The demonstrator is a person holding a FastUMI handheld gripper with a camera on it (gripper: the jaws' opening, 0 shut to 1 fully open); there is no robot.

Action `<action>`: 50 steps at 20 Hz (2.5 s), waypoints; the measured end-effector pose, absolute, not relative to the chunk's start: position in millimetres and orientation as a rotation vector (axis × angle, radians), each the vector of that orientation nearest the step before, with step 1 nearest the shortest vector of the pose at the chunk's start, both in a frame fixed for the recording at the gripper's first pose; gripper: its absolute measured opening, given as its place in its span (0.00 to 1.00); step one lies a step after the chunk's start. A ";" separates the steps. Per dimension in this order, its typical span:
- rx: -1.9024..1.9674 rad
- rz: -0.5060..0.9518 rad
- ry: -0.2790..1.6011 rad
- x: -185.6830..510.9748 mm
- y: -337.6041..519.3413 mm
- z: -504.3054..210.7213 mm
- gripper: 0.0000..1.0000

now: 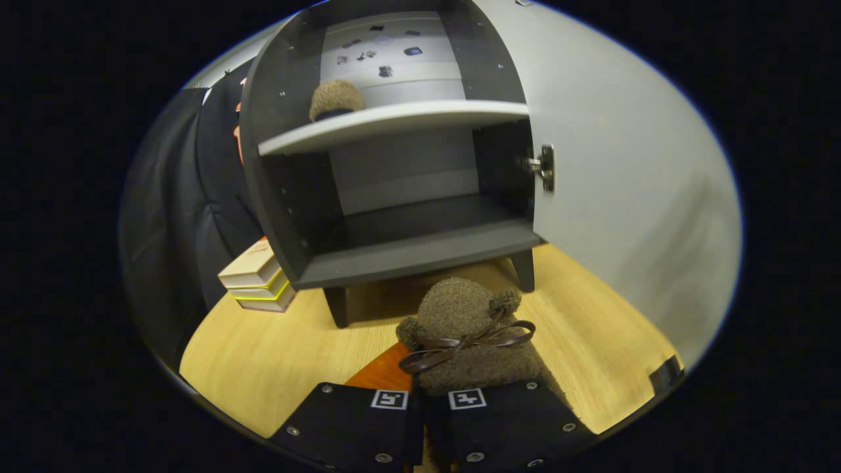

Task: Open the shoe cabinet door, grab the shoes and put them into the shoe cabinet, then close the shoe cabinet door.

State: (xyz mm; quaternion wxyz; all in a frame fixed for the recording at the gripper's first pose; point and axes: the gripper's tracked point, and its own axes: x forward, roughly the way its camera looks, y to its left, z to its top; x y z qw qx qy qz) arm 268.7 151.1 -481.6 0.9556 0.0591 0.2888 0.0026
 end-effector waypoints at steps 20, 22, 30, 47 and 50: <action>0.091 0.033 0.424 345.6 145.5 -259.0 0.08; 0.095 0.024 0.426 364.0 150.4 -252.9 0.08; 0.146 -0.025 0.421 446.9 146.9 -244.7 0.08; 0.155 -0.030 0.498 597.0 134.0 -272.5 0.08; 0.138 -0.013 0.507 614.2 138.7 -279.6 0.08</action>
